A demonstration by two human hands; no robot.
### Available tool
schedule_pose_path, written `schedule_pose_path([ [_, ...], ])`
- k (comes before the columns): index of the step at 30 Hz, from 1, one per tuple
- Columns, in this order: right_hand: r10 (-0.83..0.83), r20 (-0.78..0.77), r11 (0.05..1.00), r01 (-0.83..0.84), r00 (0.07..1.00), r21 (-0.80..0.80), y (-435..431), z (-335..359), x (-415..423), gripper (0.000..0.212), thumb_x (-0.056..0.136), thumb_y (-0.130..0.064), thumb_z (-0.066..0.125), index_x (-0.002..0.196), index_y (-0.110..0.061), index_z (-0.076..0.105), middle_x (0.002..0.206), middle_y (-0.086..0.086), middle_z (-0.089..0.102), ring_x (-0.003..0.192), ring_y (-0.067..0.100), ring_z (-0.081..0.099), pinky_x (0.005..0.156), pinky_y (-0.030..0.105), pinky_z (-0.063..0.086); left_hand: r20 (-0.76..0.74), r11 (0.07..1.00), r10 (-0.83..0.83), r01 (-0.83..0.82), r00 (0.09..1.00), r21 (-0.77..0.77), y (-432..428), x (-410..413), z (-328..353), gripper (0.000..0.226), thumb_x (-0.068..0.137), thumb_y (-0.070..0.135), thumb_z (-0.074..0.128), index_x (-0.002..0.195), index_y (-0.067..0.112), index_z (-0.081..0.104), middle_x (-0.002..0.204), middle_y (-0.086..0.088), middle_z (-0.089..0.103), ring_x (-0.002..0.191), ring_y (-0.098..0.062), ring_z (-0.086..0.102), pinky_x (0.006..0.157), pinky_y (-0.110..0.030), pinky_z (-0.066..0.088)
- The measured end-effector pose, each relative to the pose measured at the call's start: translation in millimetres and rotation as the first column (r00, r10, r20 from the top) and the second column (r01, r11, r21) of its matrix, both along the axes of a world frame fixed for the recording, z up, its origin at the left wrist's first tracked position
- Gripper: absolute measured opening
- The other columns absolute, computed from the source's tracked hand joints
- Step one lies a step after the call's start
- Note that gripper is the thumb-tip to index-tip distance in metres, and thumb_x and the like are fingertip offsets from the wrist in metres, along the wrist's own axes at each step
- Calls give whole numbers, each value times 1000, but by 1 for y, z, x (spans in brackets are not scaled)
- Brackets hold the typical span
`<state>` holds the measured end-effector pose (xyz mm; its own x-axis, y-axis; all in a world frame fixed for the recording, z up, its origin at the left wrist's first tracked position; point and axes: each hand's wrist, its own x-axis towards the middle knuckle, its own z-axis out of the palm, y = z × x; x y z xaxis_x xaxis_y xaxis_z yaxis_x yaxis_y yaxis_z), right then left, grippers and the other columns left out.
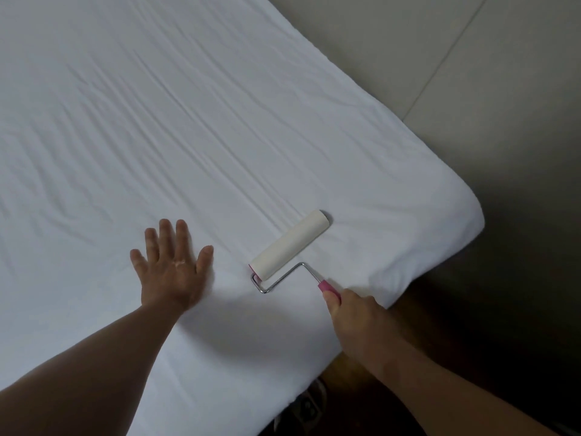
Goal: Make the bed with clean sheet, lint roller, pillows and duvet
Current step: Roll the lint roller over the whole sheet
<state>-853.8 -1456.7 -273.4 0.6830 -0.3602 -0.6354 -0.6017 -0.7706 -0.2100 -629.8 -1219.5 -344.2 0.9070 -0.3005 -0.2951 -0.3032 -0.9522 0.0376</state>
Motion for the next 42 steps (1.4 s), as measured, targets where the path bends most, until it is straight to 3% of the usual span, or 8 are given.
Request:
schedule_pose_path([
  [3, 111, 16, 992, -110, 994, -55, 1, -6, -30, 71, 71, -26, 83, 138, -17, 60, 89, 15, 60, 62, 34, 61, 49, 41, 53, -50, 999, -27, 28, 998, 21, 4, -11, 8, 78, 93, 71, 6, 158, 29, -8, 166, -3, -13, 152, -26, -13, 121, -55, 1],
  [7, -56, 145, 998, 57, 988, 0, 3, 1, -59, 54, 108, -23, 28, 159, -25, 13, 126, 14, 50, 104, 33, 58, 84, 43, 53, -150, 992, -69, 83, 986, 92, 14, -24, 24, 81, 89, 75, 6, 157, 33, -12, 166, 1, -16, 152, -25, -13, 121, -55, 6],
  [12, 0, 51, 997, 4, 999, -71, 4, 2, -85, 78, 97, -61, -11, 150, -28, 35, 116, 9, 60, 96, 28, 63, 78, 43, 56, -266, 988, -38, 76, 963, 137, 12, -22, 38, 86, 87, 81, 17, 155, 38, -13, 165, 6, -19, 153, -22, -12, 119, -56, 14],
  [17, -295, 10, 955, 295, 955, 9, 5, -5, -111, 61, 95, -68, 14, 97, -24, 55, 89, 0, 63, 77, 17, 62, 74, 40, 55, -339, 977, -28, 98, 940, 191, 9, -34, 44, 87, 88, 79, 23, 153, 38, -19, 163, 6, -25, 152, -25, -15, 118, -59, 19],
  [23, -255, -56, 967, 254, 965, -30, 9, 4, -138, 73, 83, -71, -3, 98, -26, 52, 82, -6, 57, 72, 15, 54, 68, 35, 45, -346, 959, -72, 160, 936, 233, 14, -42, 39, 83, 89, 78, 18, 151, 41, -24, 161, 3, -29, 151, -27, -18, 116, -62, 15],
  [28, -260, -124, 966, 258, 958, -31, 13, 10, -163, 59, 102, -60, 15, 119, -25, 58, 96, -2, 63, 80, 18, 57, 72, 35, 48, -275, 948, -117, 191, 954, 257, 19, -43, 23, 81, 88, 78, 8, 150, 39, -25, 163, 0, -25, 151, -29, -16, 112, -65, 14],
  [35, -328, -215, 943, 306, 920, -130, 35, 54, -178, 44, 101, -60, 21, 89, -31, 51, 74, -5, 63, 62, 7, 62, 62, 28, 55, -135, 977, -182, 194, 974, 88, 34, -52, 15, 78, 89, 77, 5, 154, 40, -15, 166, -3, -11, 151, -30, -6, 110, -65, 13],
  [42, -267, -169, 955, 238, 949, -176, 80, 121, -104, 62, 91, -72, 5, 93, -33, 54, 73, -5, 60, 61, 10, 61, 57, 25, 50, -99, 931, -353, 339, 930, -133, 78, -1, 53, 66, 90, 72, 23, 147, 39, 35, 152, 3, 36, 134, -26, 38, 100, -54, 32],
])
